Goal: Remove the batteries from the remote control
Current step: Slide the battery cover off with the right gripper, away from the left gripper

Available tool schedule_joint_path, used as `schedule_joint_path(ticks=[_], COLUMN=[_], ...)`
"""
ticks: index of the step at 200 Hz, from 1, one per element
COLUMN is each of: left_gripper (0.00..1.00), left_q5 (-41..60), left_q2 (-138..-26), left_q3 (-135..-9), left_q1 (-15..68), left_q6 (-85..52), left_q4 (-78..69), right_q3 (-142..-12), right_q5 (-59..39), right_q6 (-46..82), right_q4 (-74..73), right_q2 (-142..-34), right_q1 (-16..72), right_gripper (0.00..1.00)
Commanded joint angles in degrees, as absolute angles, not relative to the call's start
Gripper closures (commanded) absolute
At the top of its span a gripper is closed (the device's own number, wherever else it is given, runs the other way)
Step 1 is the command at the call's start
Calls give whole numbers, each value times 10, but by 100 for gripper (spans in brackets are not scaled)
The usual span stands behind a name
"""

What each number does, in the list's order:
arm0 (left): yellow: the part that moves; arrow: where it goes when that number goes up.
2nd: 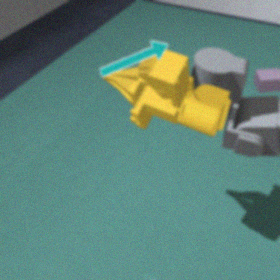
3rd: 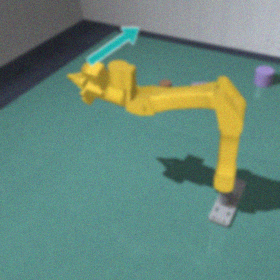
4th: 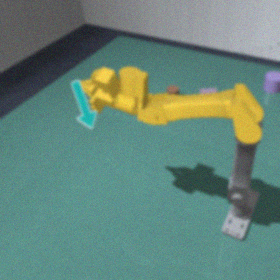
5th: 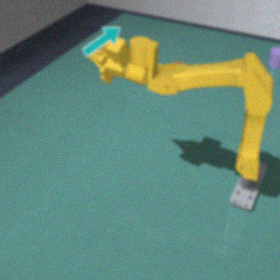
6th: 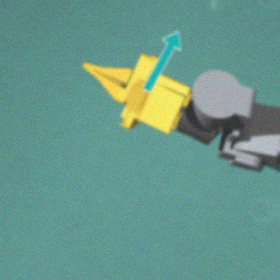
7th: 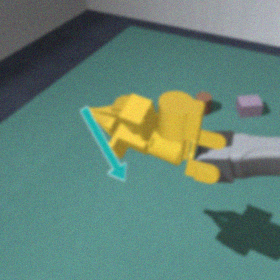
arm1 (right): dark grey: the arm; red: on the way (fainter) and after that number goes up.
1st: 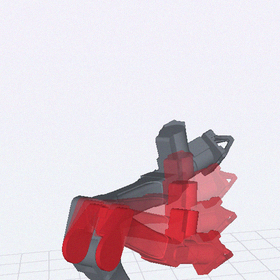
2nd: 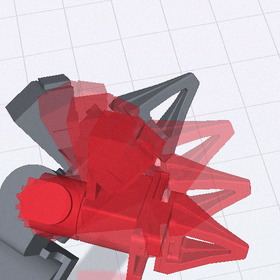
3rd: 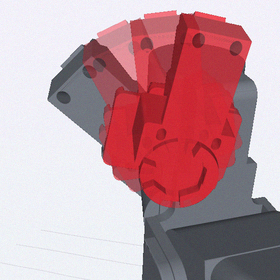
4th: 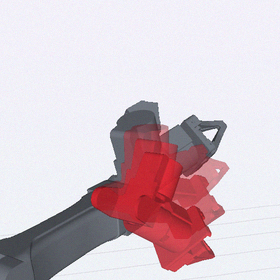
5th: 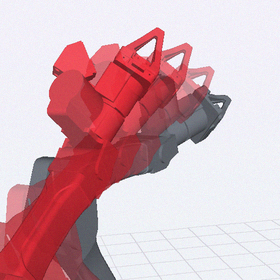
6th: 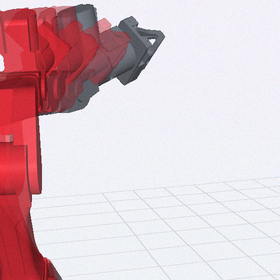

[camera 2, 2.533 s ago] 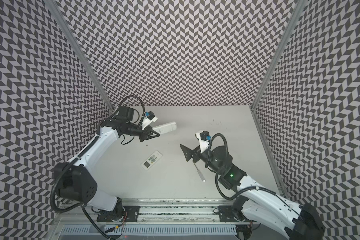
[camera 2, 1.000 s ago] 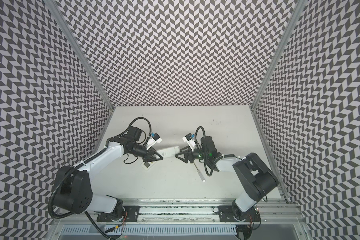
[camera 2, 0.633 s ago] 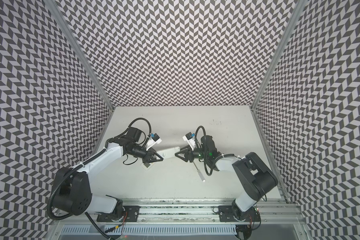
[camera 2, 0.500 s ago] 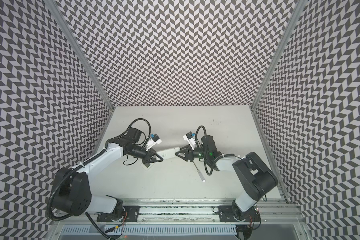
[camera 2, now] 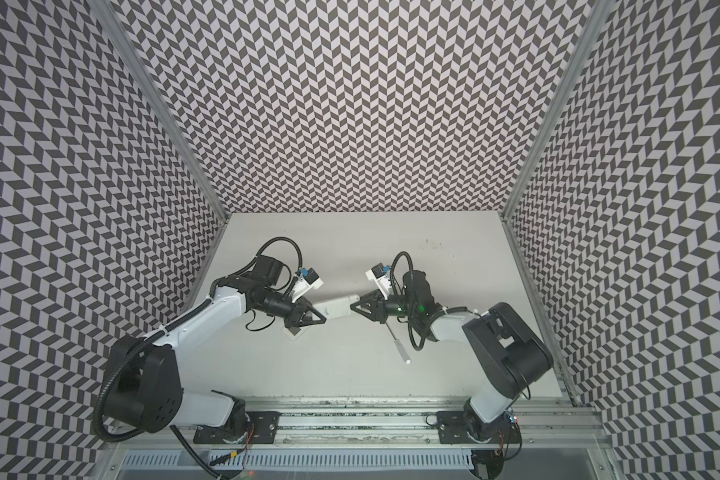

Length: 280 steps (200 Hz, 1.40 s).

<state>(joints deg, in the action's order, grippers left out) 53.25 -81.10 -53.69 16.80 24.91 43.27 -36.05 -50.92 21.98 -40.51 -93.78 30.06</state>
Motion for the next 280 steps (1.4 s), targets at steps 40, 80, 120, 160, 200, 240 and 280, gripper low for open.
schedule_joint_path(ticks=[40, 80, 120, 160, 200, 240, 280], left_gripper=[100, 100, 100, 100, 100, 100, 100], left_q5=[547, 521, 493, 488, 484, 482, 467], left_q2=[-791, -789, -795, -791, -784, -773, -760], left_q3=[-530, -524, -522, -525, -519, -515, -510], left_q1=[172, 169, 168, 165, 163, 159, 143], left_q6=[259, 230, 197, 193, 190, 188, 178], left_q4=[428, 407, 386, 386, 380, 375, 366], right_q3=[-357, -349, -332, -336, -344, -347, -355], right_q5=[-485, -487, -476, -480, -500, -497, -484], right_q6=[203, 204, 215, 226, 220, 215, 205], right_q4=[-405, -402, -411, -421, -427, -435, -410], right_q2=[-922, -904, -894, -906, -920, -933, -933], right_q1=[299, 300, 300, 300, 310, 323, 323], right_gripper=[77, 68, 71, 81, 82, 92, 100])
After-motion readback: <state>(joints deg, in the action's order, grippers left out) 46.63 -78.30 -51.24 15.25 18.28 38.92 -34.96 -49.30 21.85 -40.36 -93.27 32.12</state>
